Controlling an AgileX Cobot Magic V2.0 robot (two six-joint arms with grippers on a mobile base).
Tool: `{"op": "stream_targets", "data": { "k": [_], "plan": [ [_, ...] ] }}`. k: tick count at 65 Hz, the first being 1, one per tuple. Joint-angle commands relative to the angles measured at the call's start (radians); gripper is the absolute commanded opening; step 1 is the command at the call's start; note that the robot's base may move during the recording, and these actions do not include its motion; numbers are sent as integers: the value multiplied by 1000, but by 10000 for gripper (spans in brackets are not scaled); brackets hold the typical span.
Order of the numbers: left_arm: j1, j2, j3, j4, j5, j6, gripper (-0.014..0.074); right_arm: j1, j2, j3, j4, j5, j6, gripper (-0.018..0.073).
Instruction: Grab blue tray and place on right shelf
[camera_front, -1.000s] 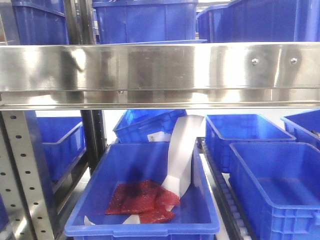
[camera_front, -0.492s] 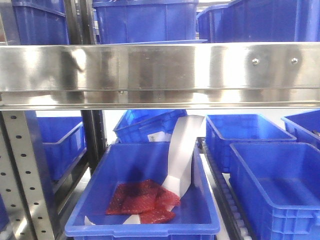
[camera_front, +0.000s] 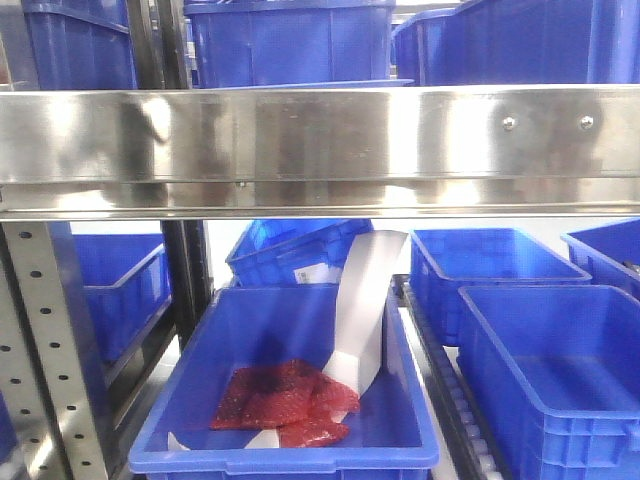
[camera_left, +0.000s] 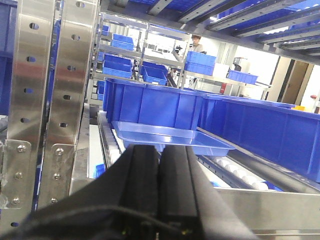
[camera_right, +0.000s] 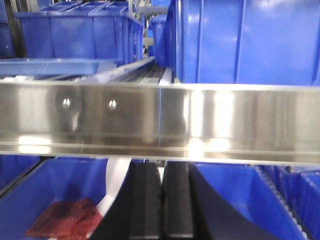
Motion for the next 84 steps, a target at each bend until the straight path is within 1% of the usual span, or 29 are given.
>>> {"op": "stream_targets", "data": {
  "k": [1, 12, 58, 69, 71, 72, 74, 75, 76, 78, 79, 80, 81, 84],
  "plan": [
    [-3, 10, -29, 4, -84, -3, -48, -5, -27, -22, -52, -78, 16, 54],
    [-3, 10, -29, 4, -82, -3, -48, -5, -26, -22, -76, -87, 16, 54],
    [-3, 10, -29, 4, -82, -3, -48, -5, -26, -22, -75, -85, 16, 54],
    [-3, 10, -27, 4, -55, 0, -48, -5, -26, -22, -75, -85, 16, 54],
    [3, 10, -20, 8, -65, 37, -48, -5, -26, -22, -75, -85, 16, 54],
    [7, 10, -14, -3, -65, 83, -48, -5, -26, -22, -75, -85, 16, 54],
    [22, 6, -3, -63, -55, 188, -48, -5, -26, -22, -75, -85, 16, 54],
    [35, 6, 3, -103, -55, 236, -48, -5, -26, -22, -75, -85, 16, 54],
    [45, 3, 16, -174, -55, 305, -48, -5, -26, -22, -75, -85, 16, 54],
    [73, 1, 43, -289, -68, 390, -48, -5, -26, -22, -75, -85, 16, 54],
    [91, -1, 56, -316, -77, 412, -48, -5, -26, -22, -75, -85, 16, 54],
    [104, -2, 77, -327, -87, 431, -48, -5, -26, -22, -75, -85, 16, 54],
    [123, -6, 91, -323, -103, 434, -48, -5, -26, -22, -75, -85, 16, 54],
    [164, -12, 151, -281, -137, 432, -48, -5, -26, -22, -75, -85, 16, 54]
  ]
}}
